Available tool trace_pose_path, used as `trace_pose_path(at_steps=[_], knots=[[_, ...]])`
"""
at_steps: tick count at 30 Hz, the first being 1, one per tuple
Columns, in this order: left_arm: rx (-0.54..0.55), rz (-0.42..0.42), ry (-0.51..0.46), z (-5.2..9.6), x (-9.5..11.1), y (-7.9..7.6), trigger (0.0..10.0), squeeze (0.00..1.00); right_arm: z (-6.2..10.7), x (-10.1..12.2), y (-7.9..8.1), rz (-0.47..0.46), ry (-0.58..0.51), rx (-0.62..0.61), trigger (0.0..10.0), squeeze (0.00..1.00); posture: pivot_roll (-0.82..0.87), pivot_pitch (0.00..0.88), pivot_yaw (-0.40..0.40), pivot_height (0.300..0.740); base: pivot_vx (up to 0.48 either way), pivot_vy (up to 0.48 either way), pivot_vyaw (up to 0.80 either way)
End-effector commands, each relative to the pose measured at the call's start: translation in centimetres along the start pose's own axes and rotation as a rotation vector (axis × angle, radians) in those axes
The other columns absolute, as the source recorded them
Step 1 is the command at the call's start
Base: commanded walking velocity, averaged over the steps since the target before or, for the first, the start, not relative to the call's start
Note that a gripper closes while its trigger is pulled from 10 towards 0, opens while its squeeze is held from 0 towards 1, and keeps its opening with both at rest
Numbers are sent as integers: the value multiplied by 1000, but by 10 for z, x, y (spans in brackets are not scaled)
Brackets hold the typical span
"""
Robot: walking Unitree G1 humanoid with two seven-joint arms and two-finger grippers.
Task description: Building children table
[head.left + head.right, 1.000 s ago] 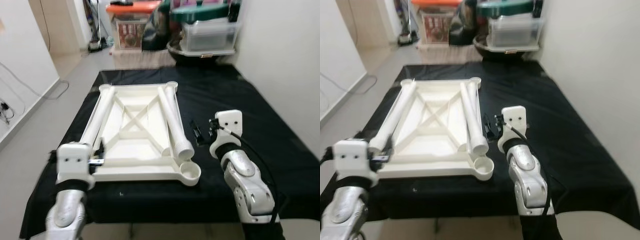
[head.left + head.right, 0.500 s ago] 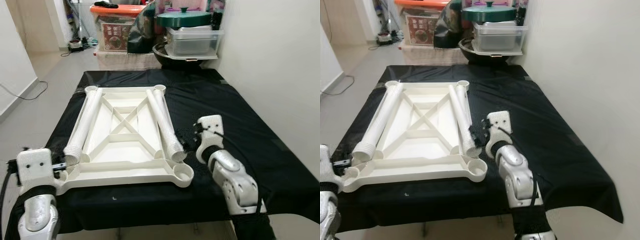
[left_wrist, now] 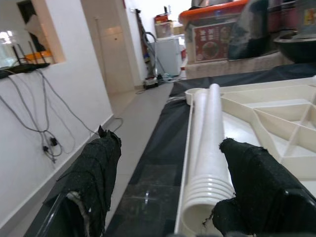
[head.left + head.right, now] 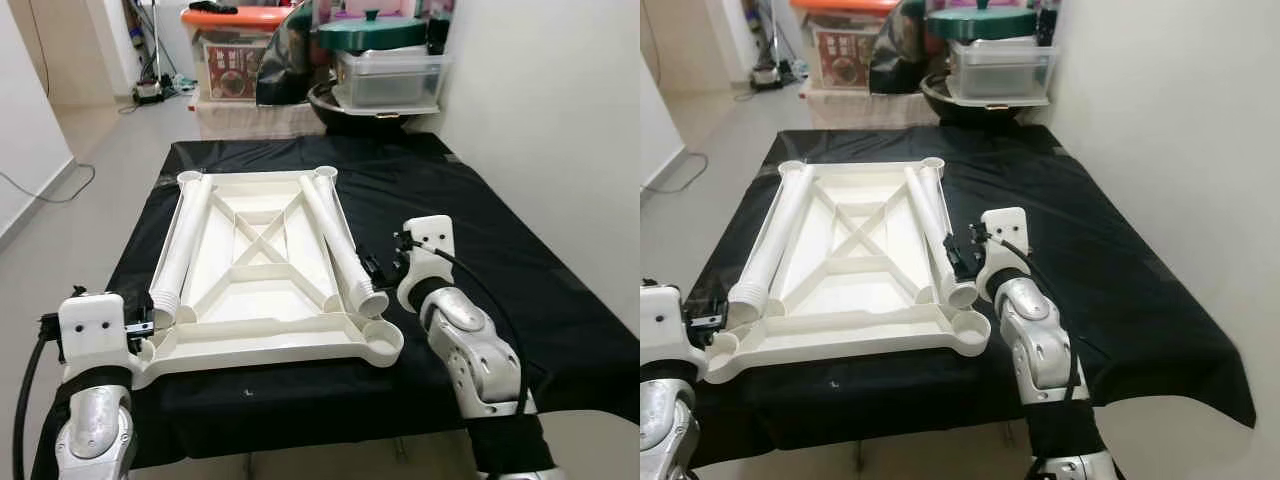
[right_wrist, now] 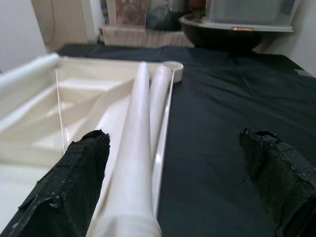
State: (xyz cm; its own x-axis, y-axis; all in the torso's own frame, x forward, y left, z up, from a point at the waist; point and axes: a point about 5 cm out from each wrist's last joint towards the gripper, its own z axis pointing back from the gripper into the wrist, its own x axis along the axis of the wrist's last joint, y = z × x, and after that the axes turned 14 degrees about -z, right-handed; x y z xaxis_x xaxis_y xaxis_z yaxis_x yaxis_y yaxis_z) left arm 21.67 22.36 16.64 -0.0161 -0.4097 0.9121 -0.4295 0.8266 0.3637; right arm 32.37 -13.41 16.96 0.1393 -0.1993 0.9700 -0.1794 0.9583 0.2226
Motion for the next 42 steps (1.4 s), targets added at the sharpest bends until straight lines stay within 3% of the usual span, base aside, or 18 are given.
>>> trace_pose_path(at_steps=[1,8,24,32,42], knots=[[-11,-17,12,-2,-4,-1,10000,0,2,-11,-2,15,63,0,10000,0,51,0,-38,740,0,0,0],[-13,-13,19,-1,-4,-3,10000,0,6,-23,6,-8,129,62,10000,0,46,0,-37,740,0,0,0],[5,-5,26,-3,-4,-3,10000,0,-14,-27,15,-12,152,118,10000,0,61,0,-55,740,0,0,0],[5,-1,19,-3,-1,-6,10000,0,-27,-48,12,4,231,112,10000,0,86,0,-64,740,0,0,0],[4,-2,19,-3,-1,-6,10000,0,-29,-53,20,-29,253,144,10000,0,90,0,-66,740,0,0,0]])
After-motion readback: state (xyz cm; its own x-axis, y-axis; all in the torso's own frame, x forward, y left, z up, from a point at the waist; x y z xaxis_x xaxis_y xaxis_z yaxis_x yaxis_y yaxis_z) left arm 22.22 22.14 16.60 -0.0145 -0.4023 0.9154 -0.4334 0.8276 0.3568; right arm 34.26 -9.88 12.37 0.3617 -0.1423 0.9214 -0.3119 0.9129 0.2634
